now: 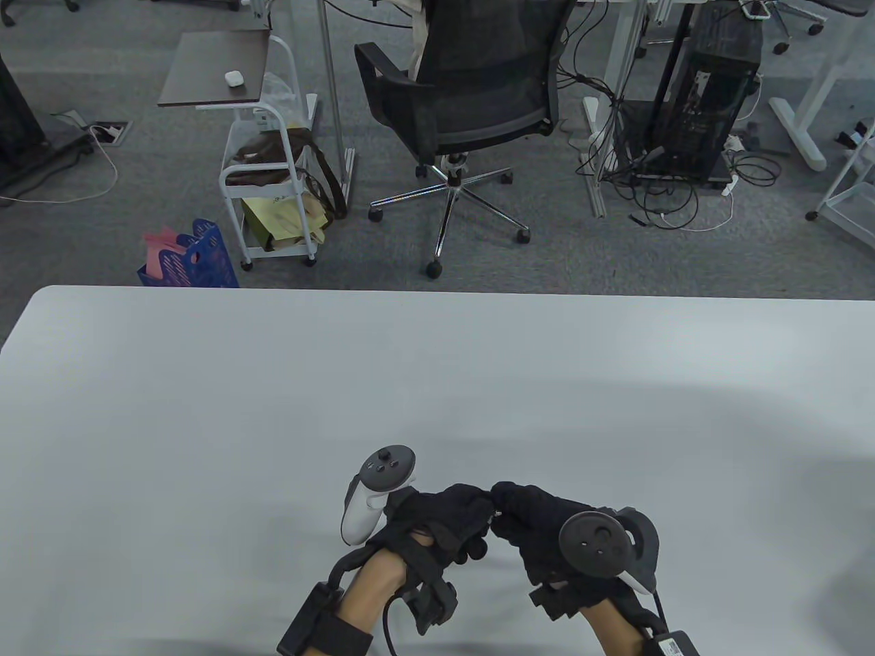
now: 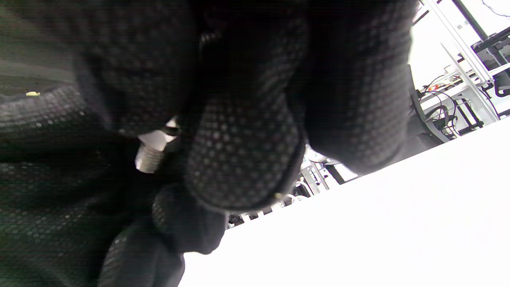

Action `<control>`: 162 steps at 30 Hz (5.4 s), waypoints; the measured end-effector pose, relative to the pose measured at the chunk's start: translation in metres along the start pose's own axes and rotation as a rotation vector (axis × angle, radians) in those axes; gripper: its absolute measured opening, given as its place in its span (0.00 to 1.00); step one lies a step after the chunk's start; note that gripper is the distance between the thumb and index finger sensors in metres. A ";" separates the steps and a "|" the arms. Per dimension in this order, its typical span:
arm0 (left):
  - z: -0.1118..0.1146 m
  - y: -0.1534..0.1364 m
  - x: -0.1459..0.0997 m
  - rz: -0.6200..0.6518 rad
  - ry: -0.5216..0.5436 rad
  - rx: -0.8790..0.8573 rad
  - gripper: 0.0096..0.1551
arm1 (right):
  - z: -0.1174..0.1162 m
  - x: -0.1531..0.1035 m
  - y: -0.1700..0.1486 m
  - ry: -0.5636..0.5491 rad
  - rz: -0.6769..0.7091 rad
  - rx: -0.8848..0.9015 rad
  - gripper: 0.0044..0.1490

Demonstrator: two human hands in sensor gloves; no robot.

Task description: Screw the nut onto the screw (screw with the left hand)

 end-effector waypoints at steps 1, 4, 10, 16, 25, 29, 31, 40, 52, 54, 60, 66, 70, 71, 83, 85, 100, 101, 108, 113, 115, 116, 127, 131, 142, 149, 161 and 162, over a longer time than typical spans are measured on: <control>0.000 0.000 0.000 -0.005 0.004 0.011 0.33 | 0.000 0.000 0.000 0.001 0.001 0.003 0.30; 0.001 0.001 0.000 0.001 -0.029 0.009 0.32 | -0.001 0.000 0.001 0.005 0.004 -0.001 0.30; 0.000 -0.001 0.000 -0.007 -0.002 0.009 0.36 | 0.000 0.000 0.000 0.000 0.001 0.001 0.30; 0.002 0.002 -0.001 0.012 -0.042 0.006 0.33 | -0.001 0.000 0.000 0.003 0.003 0.002 0.30; 0.000 0.002 -0.001 -0.001 -0.018 0.019 0.31 | -0.001 -0.001 0.001 0.007 0.005 0.002 0.30; 0.000 0.001 -0.001 0.012 -0.027 -0.008 0.35 | -0.001 0.000 0.000 0.003 0.003 0.001 0.30; 0.000 0.001 -0.001 -0.005 -0.007 0.005 0.38 | -0.001 0.000 0.000 0.004 0.002 -0.001 0.30; 0.000 0.004 -0.002 0.027 -0.031 -0.008 0.36 | 0.001 0.000 0.000 -0.001 0.003 0.008 0.30; -0.002 0.005 -0.002 0.031 -0.022 -0.007 0.37 | 0.002 0.000 0.000 -0.011 0.006 0.015 0.30; -0.003 0.004 -0.003 0.013 0.005 0.008 0.38 | 0.002 0.000 0.000 -0.014 0.005 0.014 0.30; -0.001 0.008 -0.002 0.025 -0.017 0.036 0.31 | 0.002 0.000 0.000 -0.010 0.005 0.014 0.30; -0.004 0.009 -0.002 0.042 0.017 0.030 0.36 | 0.003 -0.001 -0.001 -0.020 0.005 0.018 0.30; -0.002 0.011 -0.001 0.036 0.015 0.048 0.31 | 0.003 -0.001 0.000 -0.015 0.005 0.019 0.30; -0.002 0.011 -0.002 0.033 0.003 0.047 0.31 | 0.002 -0.001 0.000 -0.014 0.006 0.018 0.30; -0.004 0.011 -0.002 0.036 0.029 0.056 0.31 | 0.005 -0.001 0.000 -0.028 0.009 0.021 0.30; -0.002 0.012 -0.002 0.056 -0.010 0.036 0.31 | 0.005 -0.001 0.000 -0.032 0.009 0.024 0.30; -0.005 0.008 -0.003 0.029 0.034 0.048 0.38 | 0.006 -0.002 -0.002 -0.041 0.003 0.040 0.30; -0.005 0.008 -0.002 0.024 0.045 0.061 0.37 | 0.006 -0.002 -0.002 -0.040 0.001 0.040 0.30; -0.004 0.011 -0.002 0.046 0.011 0.049 0.34 | 0.007 -0.002 -0.002 -0.050 -0.001 0.053 0.30; -0.006 0.008 -0.002 0.034 0.052 0.047 0.37 | 0.007 -0.002 -0.003 -0.048 -0.002 0.052 0.30; -0.006 0.009 -0.002 0.031 0.047 0.056 0.32 | 0.007 -0.002 -0.002 -0.047 -0.001 0.051 0.30; -0.005 0.010 -0.002 0.032 0.038 0.059 0.31 | 0.006 -0.002 -0.002 -0.042 0.002 0.046 0.30; -0.006 0.012 -0.002 0.044 0.047 0.074 0.30 | 0.006 -0.001 -0.003 -0.041 -0.004 0.051 0.30; -0.004 0.010 -0.002 0.054 0.012 0.046 0.32 | 0.007 -0.001 -0.003 -0.049 -0.004 0.057 0.30; -0.004 0.012 -0.002 0.063 0.012 0.048 0.33 | 0.007 -0.002 -0.003 -0.048 -0.002 0.056 0.30; -0.005 0.012 -0.002 0.045 0.047 0.074 0.32 | 0.007 -0.001 -0.003 -0.048 0.002 0.046 0.30; -0.006 0.013 -0.002 0.041 0.063 0.091 0.31 | 0.007 -0.001 -0.003 -0.046 -0.002 0.049 0.30; -0.005 0.015 -0.002 0.041 0.050 0.099 0.31 | 0.007 -0.001 -0.003 -0.043 -0.003 0.050 0.30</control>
Point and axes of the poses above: the tracker on the back of each hand, its own y axis roughly to the thumb side, its own x axis roughly from the wrist to the fingertips, z = x × y, the point moved 5 cm from there along x, roughly from the wrist to the fingertips, and after that the axes turned 13 degrees about x, right-handed, at the moved point
